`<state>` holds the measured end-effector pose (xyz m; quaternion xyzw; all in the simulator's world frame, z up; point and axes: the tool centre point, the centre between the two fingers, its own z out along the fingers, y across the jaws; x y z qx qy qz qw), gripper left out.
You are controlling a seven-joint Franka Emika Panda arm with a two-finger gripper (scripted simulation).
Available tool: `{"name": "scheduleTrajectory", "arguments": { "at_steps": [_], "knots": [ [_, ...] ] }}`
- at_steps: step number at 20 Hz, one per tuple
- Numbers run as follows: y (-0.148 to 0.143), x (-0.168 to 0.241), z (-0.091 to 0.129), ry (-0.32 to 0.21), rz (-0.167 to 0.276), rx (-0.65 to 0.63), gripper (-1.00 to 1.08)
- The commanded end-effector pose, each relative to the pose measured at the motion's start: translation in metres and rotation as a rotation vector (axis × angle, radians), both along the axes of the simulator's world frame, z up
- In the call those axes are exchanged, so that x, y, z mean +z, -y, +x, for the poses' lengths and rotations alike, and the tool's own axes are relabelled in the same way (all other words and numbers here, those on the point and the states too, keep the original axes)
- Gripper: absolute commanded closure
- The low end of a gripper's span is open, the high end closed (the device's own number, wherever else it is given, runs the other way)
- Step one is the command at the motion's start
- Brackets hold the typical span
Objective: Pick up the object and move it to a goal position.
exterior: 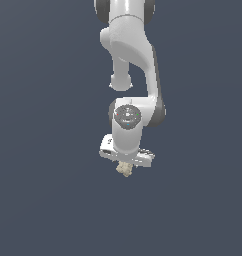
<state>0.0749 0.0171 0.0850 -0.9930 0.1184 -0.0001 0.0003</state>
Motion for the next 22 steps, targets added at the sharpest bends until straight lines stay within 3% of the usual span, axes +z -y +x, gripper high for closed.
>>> {"name": "scheduleTrajectory", "arguments": {
  "at_steps": [1,12,13,22],
  "knots": [
    [0.0,-0.011,-0.001,-0.001,0.0,-0.001,-0.92],
    [0.0,-0.042,0.001,0.0,-0.001,-0.003,-0.92],
    [0.0,-0.042,0.001,0.0,-0.001,-0.003,1.08],
    [0.0,-0.042,0.001,0.0,-0.001,-0.003,1.08]
  ]
}}
